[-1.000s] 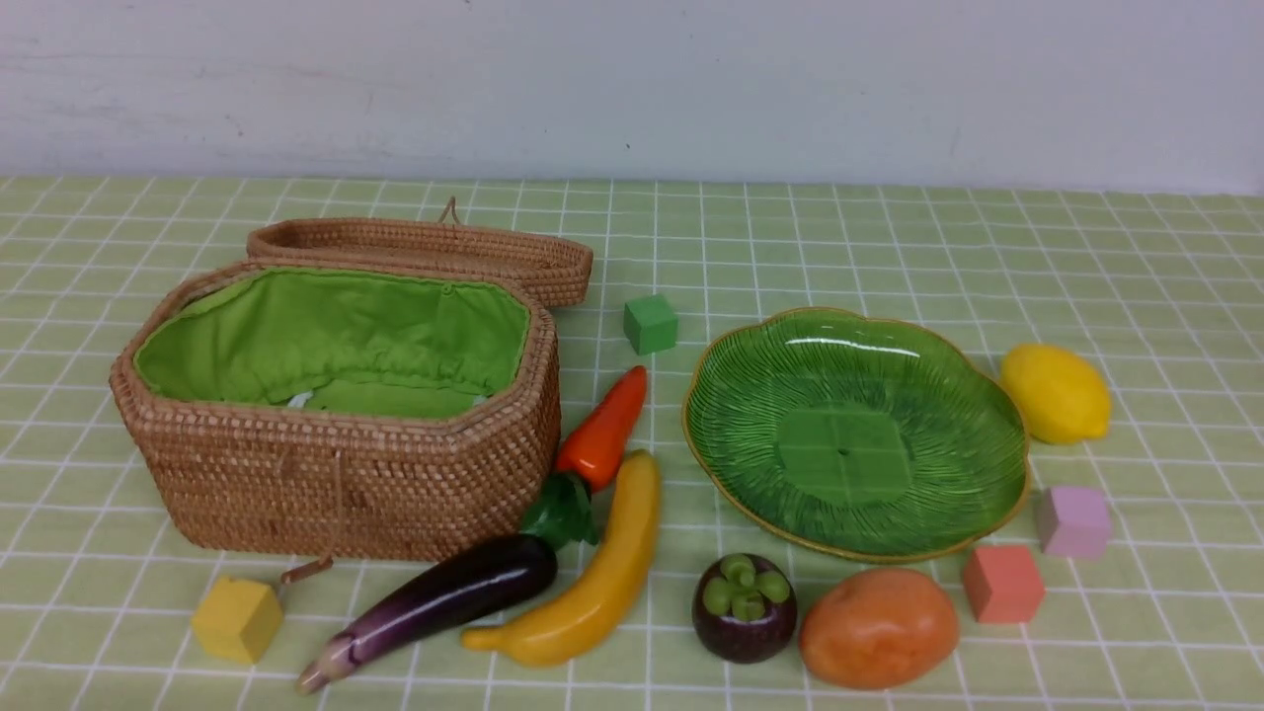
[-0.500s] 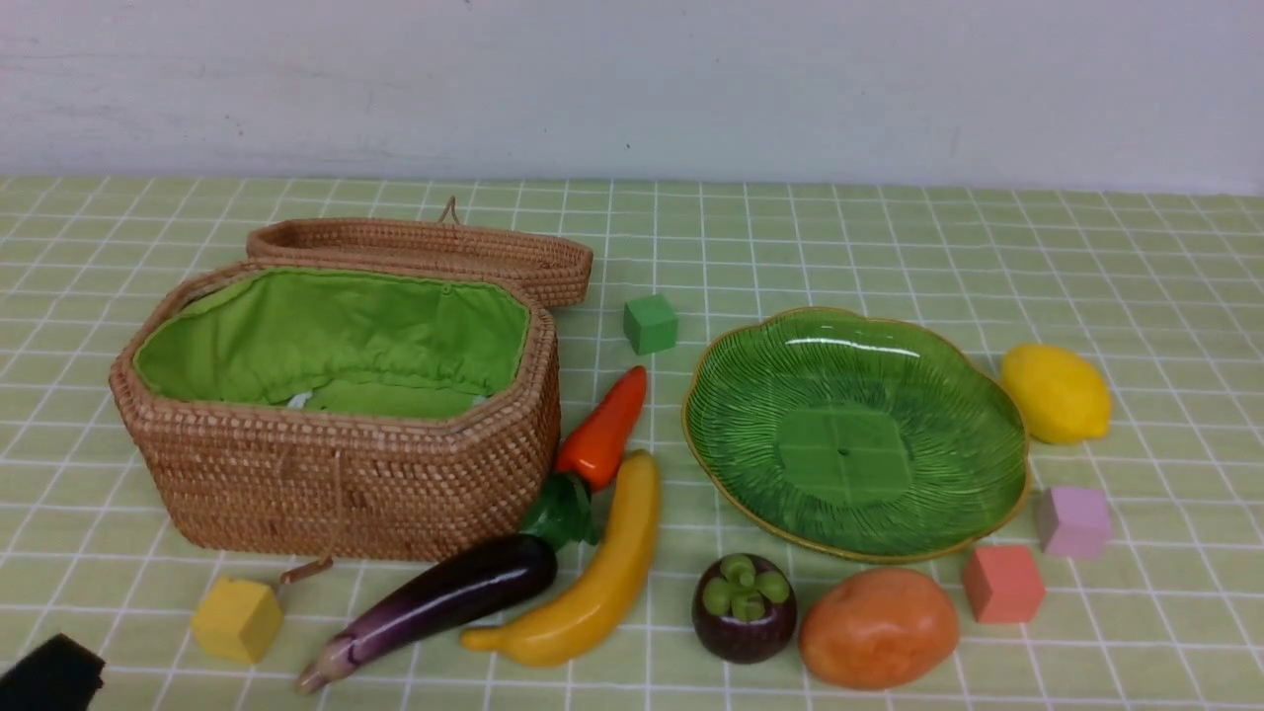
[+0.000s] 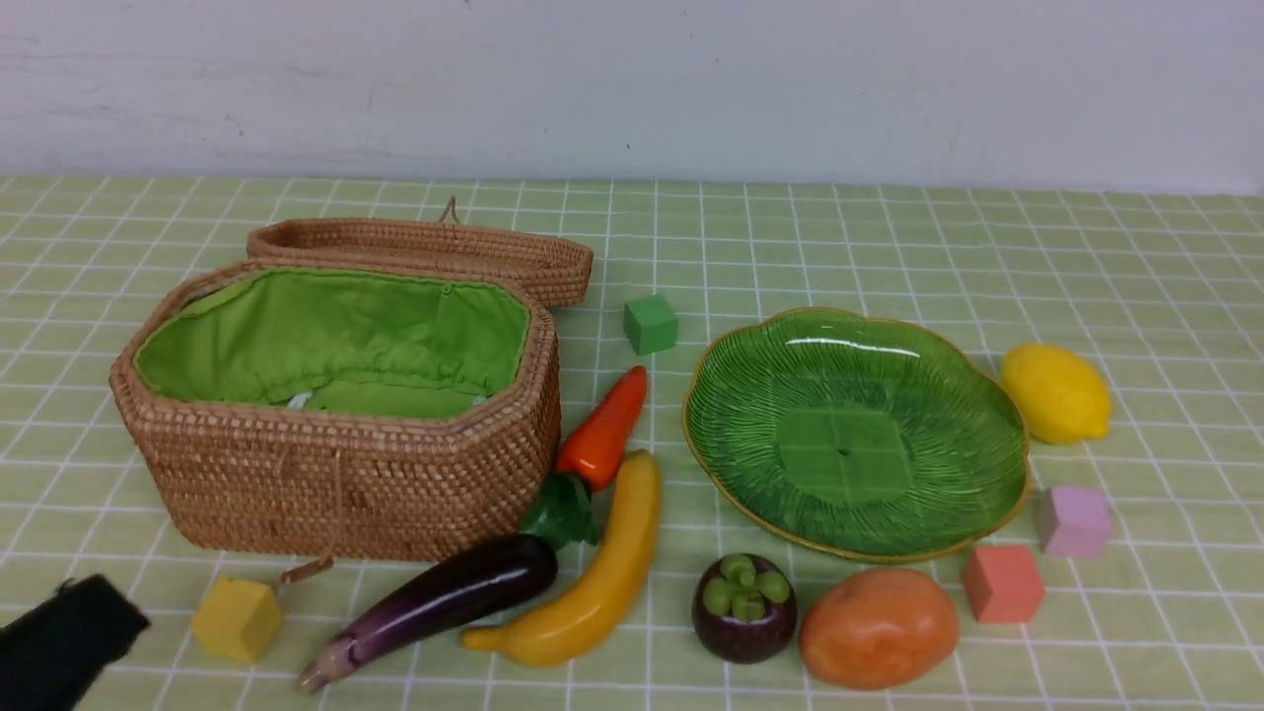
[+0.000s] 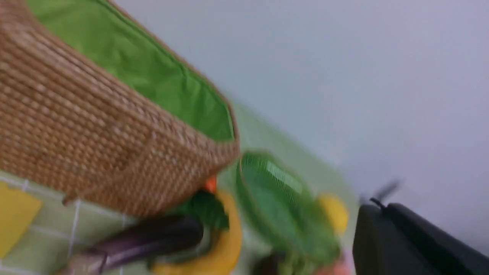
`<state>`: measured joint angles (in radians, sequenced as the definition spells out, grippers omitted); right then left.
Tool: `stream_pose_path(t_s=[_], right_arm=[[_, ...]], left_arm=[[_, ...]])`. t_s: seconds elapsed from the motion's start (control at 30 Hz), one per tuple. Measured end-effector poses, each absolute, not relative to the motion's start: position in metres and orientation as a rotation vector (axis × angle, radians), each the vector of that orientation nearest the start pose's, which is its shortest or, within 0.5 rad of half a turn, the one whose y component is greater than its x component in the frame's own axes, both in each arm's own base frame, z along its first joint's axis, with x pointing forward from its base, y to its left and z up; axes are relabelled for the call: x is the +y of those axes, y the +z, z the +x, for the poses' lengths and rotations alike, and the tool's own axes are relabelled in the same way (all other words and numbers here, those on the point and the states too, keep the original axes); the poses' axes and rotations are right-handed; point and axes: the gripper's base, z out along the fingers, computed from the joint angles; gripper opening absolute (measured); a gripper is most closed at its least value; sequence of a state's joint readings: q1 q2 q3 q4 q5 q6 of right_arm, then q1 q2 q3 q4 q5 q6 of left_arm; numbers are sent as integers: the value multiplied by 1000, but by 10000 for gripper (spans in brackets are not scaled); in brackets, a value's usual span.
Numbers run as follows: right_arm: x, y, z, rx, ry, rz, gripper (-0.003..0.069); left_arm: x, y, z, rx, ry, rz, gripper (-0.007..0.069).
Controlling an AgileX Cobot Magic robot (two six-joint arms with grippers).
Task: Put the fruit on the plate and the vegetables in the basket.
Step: Use the left arm to grab an eggplant and put it into the left basket
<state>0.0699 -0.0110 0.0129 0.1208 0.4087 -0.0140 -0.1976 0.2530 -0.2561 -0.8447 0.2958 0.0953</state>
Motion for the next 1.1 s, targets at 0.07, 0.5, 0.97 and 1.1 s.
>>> stream_pose_path(t_s=[0.07,0.5,0.97,1.1], right_arm=[[8,173,51,1894,159,-7,240],[8,173,51,1894,159,-7,240],[8,173,51,1894,159,-7,240],[8,173,51,1894,159,-7,240]], left_arm=[[-45,286,82,1927,-822,-138,-13],[-95,268,209,2740,-552,484,-13],[-126,253,223,2654,-245,904,0],[-126,244,235,2607,-161,934,139]])
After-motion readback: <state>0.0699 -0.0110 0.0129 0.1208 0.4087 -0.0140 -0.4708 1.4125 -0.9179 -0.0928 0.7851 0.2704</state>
